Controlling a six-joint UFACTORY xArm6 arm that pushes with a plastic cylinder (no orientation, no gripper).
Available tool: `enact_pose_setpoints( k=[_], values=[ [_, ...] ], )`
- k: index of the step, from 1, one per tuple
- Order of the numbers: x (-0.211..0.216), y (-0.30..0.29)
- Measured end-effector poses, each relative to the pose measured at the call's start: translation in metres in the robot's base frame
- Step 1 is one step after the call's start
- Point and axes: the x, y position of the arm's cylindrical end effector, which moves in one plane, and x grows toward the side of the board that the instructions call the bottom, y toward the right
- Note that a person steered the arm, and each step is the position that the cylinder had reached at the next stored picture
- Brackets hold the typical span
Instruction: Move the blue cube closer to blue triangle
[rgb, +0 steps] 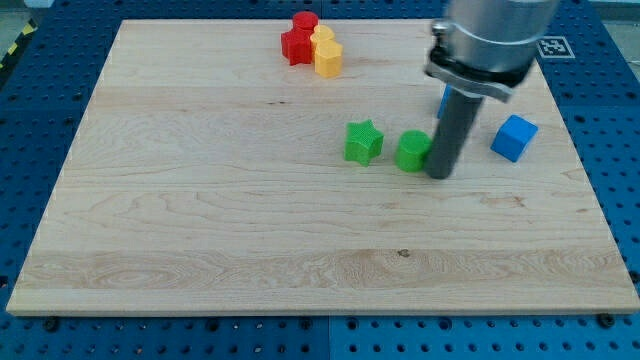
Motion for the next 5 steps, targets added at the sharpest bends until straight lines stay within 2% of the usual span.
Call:
enact_pose_setpoints(
  k=[1, 2, 5],
  values=[
    [-0.010, -0.038],
    [-0.009, -0.031],
    [0.012, 0.072]
  ],
)
